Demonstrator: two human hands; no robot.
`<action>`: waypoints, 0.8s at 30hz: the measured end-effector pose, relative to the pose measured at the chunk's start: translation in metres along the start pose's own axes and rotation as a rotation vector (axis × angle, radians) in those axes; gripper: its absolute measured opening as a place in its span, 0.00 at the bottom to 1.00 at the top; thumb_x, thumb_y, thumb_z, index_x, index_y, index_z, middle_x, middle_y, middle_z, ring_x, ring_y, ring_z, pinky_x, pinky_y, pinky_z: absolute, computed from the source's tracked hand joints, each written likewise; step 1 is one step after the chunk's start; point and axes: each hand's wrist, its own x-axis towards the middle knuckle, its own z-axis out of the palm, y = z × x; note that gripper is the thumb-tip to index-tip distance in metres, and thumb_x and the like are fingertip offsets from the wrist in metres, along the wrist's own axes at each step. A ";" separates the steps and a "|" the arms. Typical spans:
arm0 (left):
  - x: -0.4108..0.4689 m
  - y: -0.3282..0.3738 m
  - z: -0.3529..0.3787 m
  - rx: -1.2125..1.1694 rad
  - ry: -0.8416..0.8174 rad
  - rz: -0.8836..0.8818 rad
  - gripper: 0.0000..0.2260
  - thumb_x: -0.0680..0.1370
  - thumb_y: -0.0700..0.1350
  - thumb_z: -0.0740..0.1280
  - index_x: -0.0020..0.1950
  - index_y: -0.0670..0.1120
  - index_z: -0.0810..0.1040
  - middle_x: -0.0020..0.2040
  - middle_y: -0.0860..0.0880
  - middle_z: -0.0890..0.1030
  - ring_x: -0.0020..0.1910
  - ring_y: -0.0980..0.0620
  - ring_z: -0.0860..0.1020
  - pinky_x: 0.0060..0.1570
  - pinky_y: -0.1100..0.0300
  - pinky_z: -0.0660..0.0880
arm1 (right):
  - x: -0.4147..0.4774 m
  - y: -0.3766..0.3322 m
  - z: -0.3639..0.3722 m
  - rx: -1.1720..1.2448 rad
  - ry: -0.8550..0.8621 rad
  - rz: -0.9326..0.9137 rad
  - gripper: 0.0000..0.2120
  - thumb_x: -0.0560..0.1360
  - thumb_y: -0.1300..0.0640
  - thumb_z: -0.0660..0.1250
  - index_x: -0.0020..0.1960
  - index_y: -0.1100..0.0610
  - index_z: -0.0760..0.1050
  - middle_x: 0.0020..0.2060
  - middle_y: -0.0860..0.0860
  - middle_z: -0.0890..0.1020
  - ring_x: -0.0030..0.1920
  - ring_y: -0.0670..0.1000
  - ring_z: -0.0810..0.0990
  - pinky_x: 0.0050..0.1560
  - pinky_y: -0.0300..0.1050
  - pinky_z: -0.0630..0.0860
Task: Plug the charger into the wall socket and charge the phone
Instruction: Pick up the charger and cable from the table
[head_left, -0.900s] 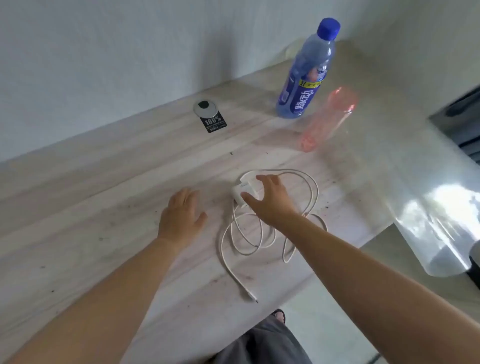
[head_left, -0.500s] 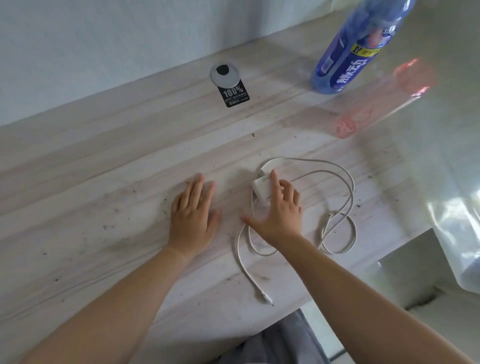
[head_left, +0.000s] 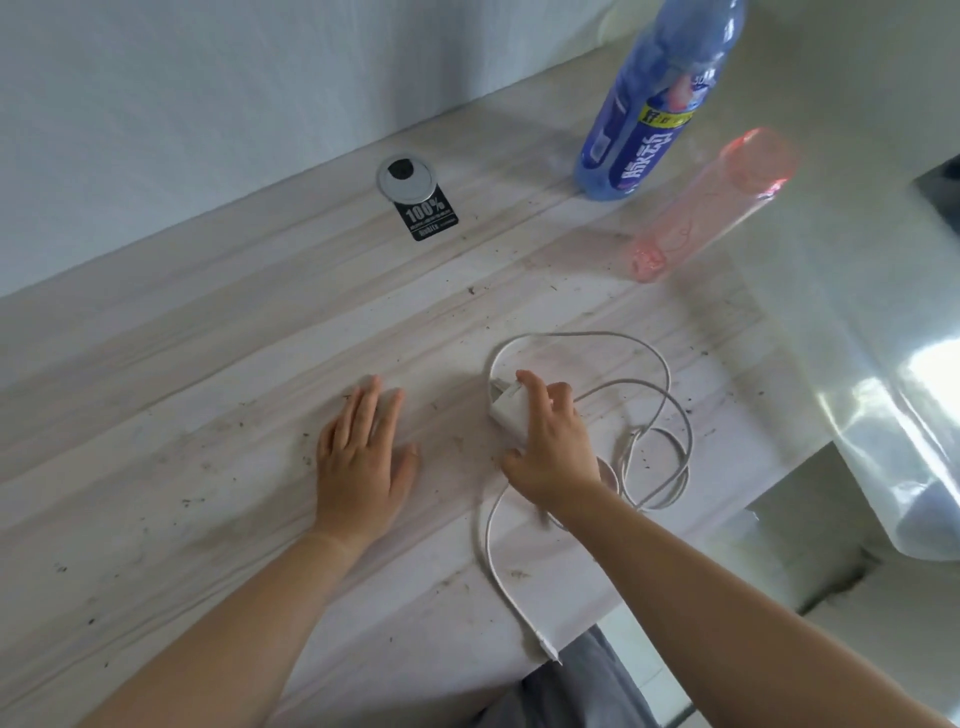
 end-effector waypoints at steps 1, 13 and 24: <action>0.000 0.002 -0.002 -0.008 -0.008 0.001 0.27 0.75 0.55 0.54 0.72 0.47 0.64 0.75 0.42 0.63 0.73 0.41 0.62 0.66 0.44 0.61 | 0.000 0.001 -0.001 -0.017 -0.009 0.010 0.41 0.63 0.60 0.68 0.72 0.51 0.53 0.61 0.57 0.66 0.53 0.60 0.74 0.42 0.45 0.71; 0.000 0.007 0.001 0.002 0.033 -0.024 0.27 0.73 0.52 0.55 0.70 0.44 0.67 0.73 0.39 0.66 0.70 0.38 0.66 0.64 0.43 0.64 | -0.003 0.013 -0.032 0.467 -0.051 0.305 0.21 0.62 0.56 0.69 0.53 0.53 0.67 0.49 0.54 0.74 0.46 0.57 0.79 0.47 0.54 0.79; 0.001 0.006 0.007 0.020 0.018 -0.052 0.27 0.74 0.54 0.54 0.71 0.46 0.66 0.74 0.41 0.64 0.72 0.41 0.63 0.66 0.45 0.62 | -0.014 0.015 -0.038 0.583 -0.035 0.282 0.30 0.64 0.44 0.73 0.63 0.43 0.67 0.40 0.38 0.74 0.33 0.37 0.75 0.26 0.22 0.67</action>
